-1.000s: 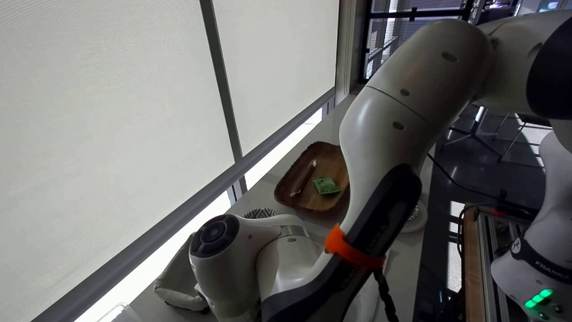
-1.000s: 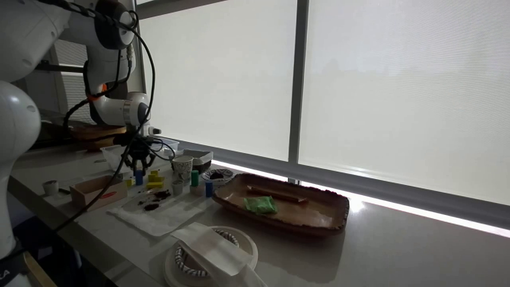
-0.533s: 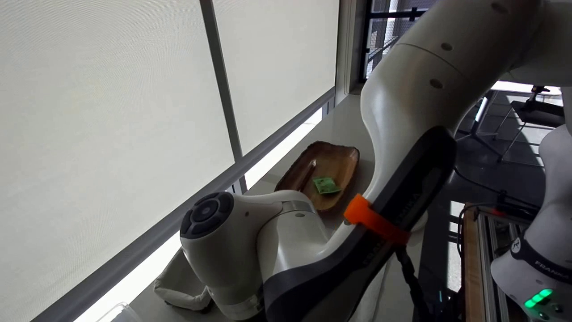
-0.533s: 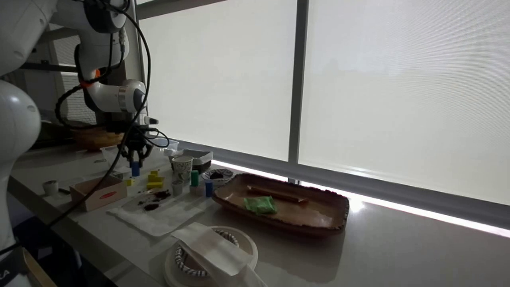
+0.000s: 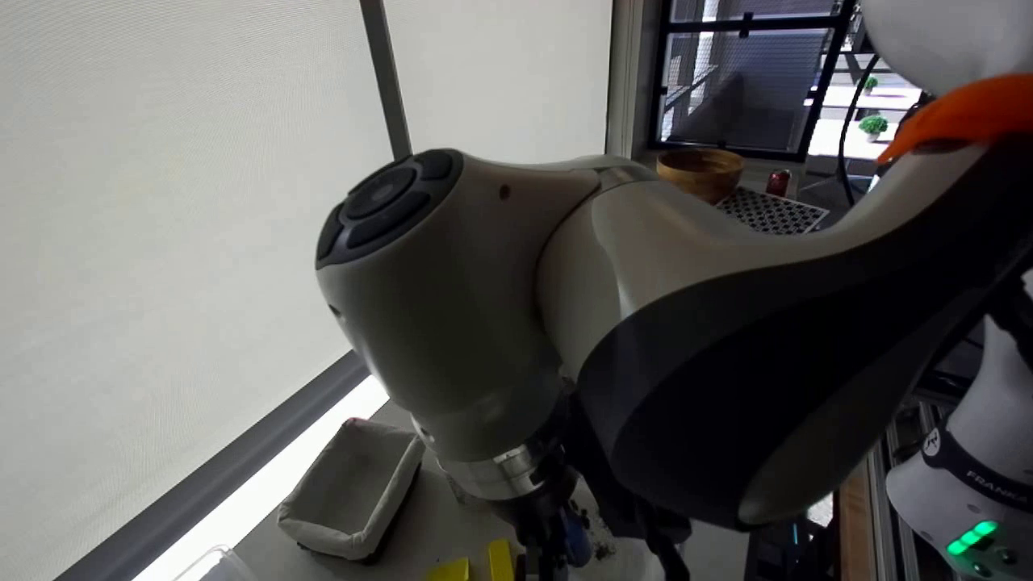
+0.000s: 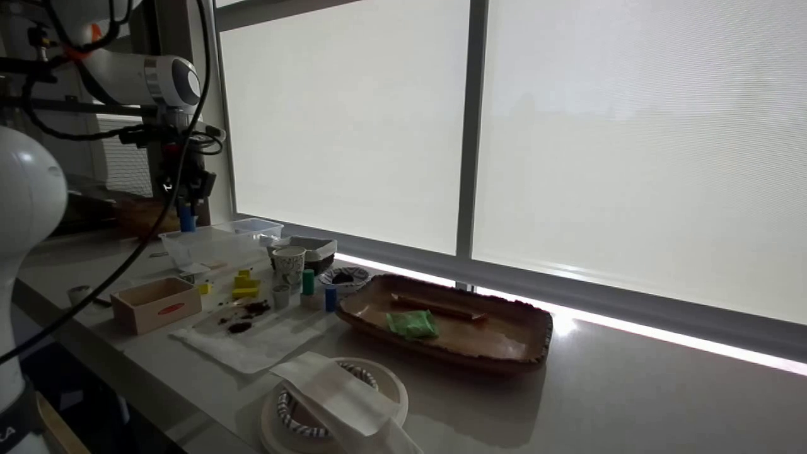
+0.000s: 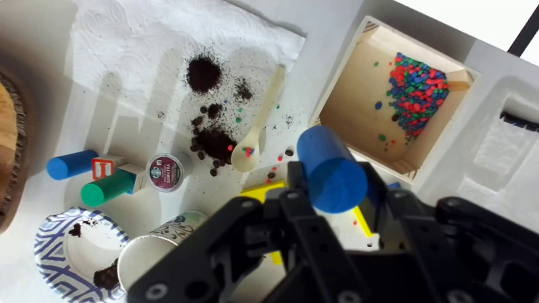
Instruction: Pick up the green block on the left, put it on the letter block on the right, pick up the blue block on the left and put it on the other letter block on the right
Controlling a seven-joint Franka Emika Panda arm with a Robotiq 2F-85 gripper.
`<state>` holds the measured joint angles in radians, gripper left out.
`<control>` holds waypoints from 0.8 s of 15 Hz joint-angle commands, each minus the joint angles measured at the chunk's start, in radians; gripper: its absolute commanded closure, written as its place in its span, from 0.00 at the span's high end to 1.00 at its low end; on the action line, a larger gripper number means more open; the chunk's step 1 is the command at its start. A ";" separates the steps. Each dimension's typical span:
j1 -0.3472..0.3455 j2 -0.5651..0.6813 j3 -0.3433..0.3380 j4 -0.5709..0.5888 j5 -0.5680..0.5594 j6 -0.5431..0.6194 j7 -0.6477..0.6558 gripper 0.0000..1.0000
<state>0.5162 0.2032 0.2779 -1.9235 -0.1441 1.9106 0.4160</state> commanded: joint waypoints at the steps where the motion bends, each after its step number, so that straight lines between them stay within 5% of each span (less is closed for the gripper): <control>1: -0.024 -0.004 0.024 -0.005 -0.003 -0.005 0.005 0.08; 3: -0.032 -0.003 0.013 -0.013 -0.032 0.003 0.040 0.08; 12: -0.220 -0.254 -0.070 -0.385 -0.020 0.310 0.270 0.08</control>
<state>0.3462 0.0363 0.2198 -2.1863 -0.1576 2.1159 0.6118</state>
